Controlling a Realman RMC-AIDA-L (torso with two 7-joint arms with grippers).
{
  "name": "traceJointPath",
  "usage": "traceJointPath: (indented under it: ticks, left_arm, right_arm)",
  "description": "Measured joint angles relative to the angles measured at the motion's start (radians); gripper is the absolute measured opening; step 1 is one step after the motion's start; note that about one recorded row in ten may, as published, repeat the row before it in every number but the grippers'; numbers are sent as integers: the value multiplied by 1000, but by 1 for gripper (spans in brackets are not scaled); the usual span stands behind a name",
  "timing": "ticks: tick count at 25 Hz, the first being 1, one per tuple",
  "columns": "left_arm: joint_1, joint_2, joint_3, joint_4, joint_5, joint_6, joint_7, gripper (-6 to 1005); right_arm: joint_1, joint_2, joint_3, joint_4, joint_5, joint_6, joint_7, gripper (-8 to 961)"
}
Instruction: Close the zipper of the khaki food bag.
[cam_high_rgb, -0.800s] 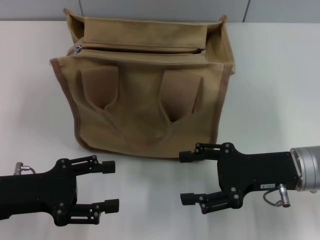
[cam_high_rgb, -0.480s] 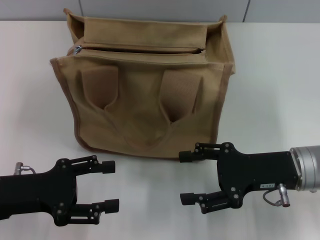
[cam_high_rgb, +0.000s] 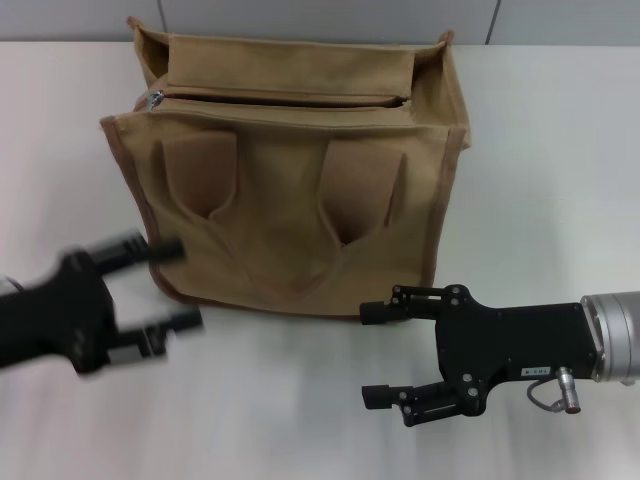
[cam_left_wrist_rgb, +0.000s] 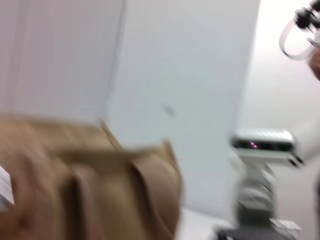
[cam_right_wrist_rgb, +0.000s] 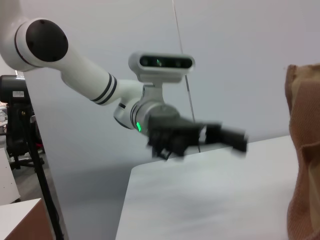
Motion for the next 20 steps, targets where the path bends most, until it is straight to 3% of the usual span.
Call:
traceJointPath:
  ticks: [1, 3, 4, 5, 6, 8, 11, 13, 14, 18, 20]
  left_arm:
    - [0, -2, -108, 0, 0, 14, 23, 802]
    - [0, -2, -108, 0, 0, 14, 23, 801]
    - [1, -7, -201, -1, -1, 16, 39, 800]
    - [1, -14, -365, -8, -2, 1, 68, 800]
    - [2, -17, -449, -10, -2, -18, 88, 799]
    - [3, -20, -501, -11, -2, -36, 104, 798]
    - [4, -21, -615, -9, -2, -162, 158, 797]
    - [4, -21, -615, -9, -2, -162, 158, 796]
    - [-18, -15, -596, -9, 6, -334, 210, 796]
    - [-32, -16, -559, -10, 7, -390, 233, 794]
    - [-54, -23, -448, -8, 7, -418, 254, 793]
  right_arm:
    - [-2, 0, 0, 0, 0, 1, 0, 840]
    - [-3, 0, 0, 0, 0, 1, 0, 840]
    - [-6, 0, 0, 0, 1, 0, 0, 840]
    - [-6, 0, 0, 0, 1, 0, 0, 840]
    - [-7, -1, 0, 0, 1, -2, 0, 840]
    - [-8, -2, 0, 0, 1, -3, 0, 840]
    - [-11, -2, 0, 0, 1, -4, 0, 840]
    - [-13, -2, 0, 0, 1, -4, 0, 840]
    - [-14, -1, 0, 0, 2, -4, 0, 840]
    - [-14, -1, 0, 0, 2, -5, 0, 841]
    - [-14, 0, 0, 0, 4, -5, 1, 841]
